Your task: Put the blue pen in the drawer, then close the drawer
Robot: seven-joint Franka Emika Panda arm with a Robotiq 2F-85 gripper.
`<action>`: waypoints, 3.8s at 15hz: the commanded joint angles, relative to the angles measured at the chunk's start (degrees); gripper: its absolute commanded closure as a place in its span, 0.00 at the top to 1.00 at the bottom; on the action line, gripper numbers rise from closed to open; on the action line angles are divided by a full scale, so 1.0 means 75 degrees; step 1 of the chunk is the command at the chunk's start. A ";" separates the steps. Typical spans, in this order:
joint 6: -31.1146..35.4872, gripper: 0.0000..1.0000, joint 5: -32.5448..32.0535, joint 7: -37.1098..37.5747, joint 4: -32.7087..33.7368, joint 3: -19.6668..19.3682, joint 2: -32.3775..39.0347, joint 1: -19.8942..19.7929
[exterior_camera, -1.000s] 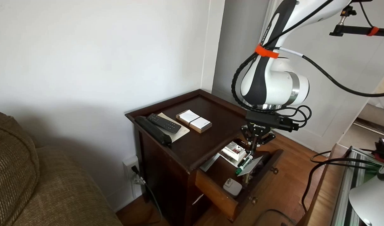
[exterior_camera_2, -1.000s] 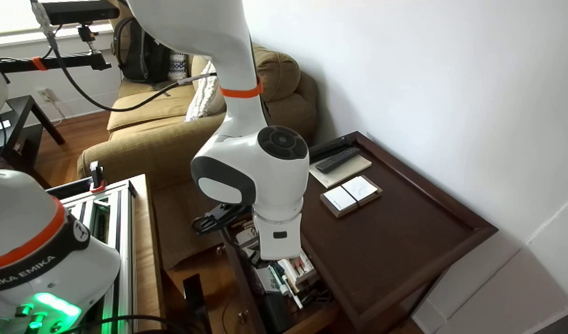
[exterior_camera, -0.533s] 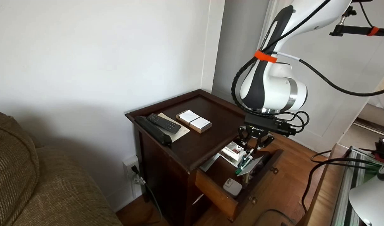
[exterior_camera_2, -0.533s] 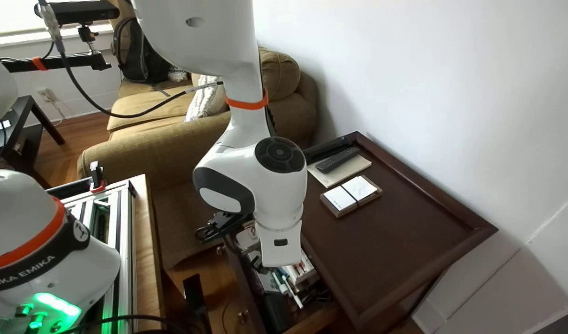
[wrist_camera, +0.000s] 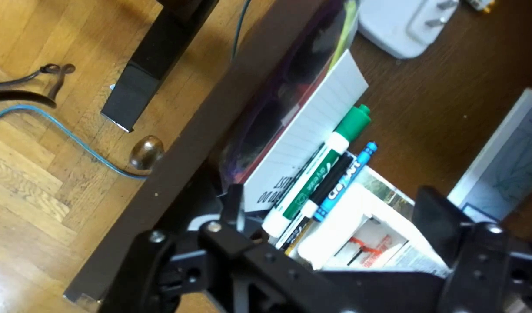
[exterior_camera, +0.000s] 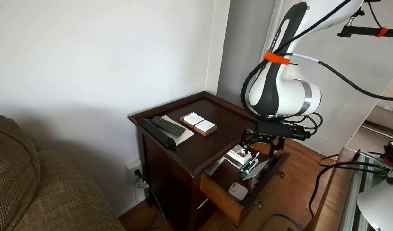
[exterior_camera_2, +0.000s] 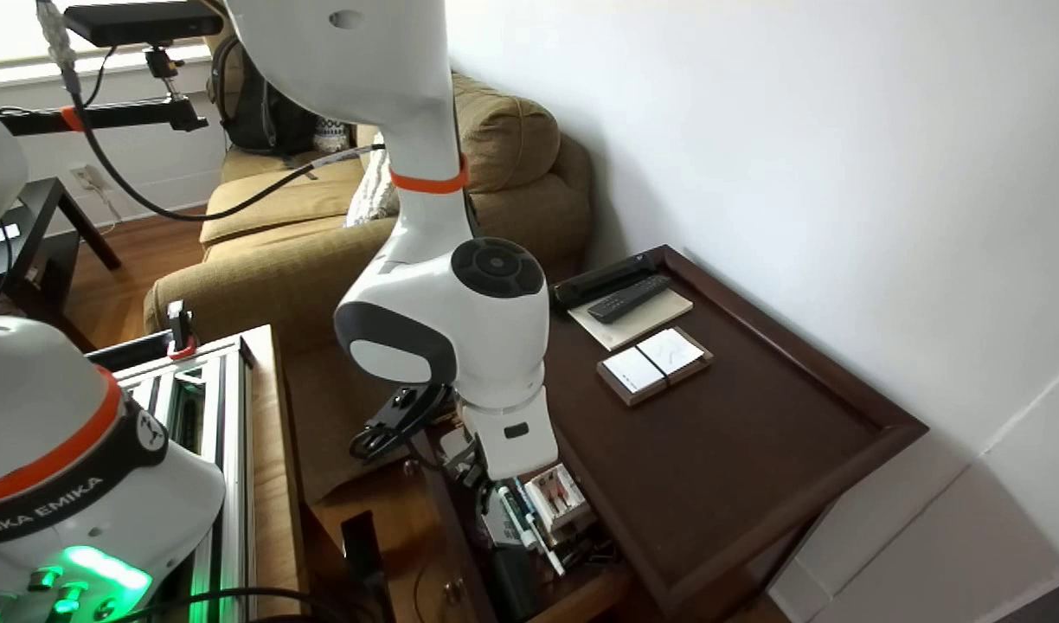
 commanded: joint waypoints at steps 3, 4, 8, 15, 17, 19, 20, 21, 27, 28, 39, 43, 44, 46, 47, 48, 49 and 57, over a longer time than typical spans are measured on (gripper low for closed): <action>-0.0044 1.00 -0.1026 -0.0464 -0.0838 -0.0714 -0.0806 0.1361; -0.0035 1.00 -0.1265 -0.0637 -0.0900 -0.0744 -0.0867 0.1414; -0.0162 1.00 -0.2248 -0.1085 -0.0580 -0.1373 -0.0734 0.2078; -0.0425 1.00 -0.3142 -0.2169 -0.0501 0.0030 -0.0584 0.0689; -0.0770 1.00 -0.3155 -0.2447 -0.0511 0.0529 -0.0520 0.0142; -0.1184 1.00 -0.3076 -0.2762 -0.0516 0.0754 -0.0478 -0.0221; -0.1448 1.00 -0.3042 -0.2810 -0.0512 0.0619 -0.0560 -0.0155; -0.1670 1.00 -0.3099 -0.2910 -0.0507 0.0352 -0.0615 -0.0017; -0.3337 1.00 -0.3173 -0.3222 -0.0582 -0.0444 -0.1088 0.0488; -0.3570 1.00 -0.3238 -0.3221 -0.0554 -0.0592 -0.1063 0.0619; -0.3437 1.00 -0.3515 -0.3068 -0.0456 -0.1159 -0.0316 0.1470; -0.3029 1.00 -0.3626 -0.3016 -0.0424 -0.1369 0.0100 0.1580; -0.2893 1.00 -0.3700 -0.2950 -0.0427 -0.1481 0.0172 0.1662; -0.2599 1.00 -0.3882 -0.2816 -0.0359 -0.1735 0.0409 0.1855; -0.2458 1.00 -0.3949 -0.2791 -0.0308 -0.1819 0.0548 0.1907; -0.2346 1.00 -0.3960 -0.2769 -0.0293 -0.1849 0.0608 0.1933; -0.2205 1.00 -0.3985 -0.2763 -0.0247 -0.1892 0.0709 0.1960; -0.1295 0.44 -0.4044 -0.2631 -0.0023 -0.2228 0.1244 0.2278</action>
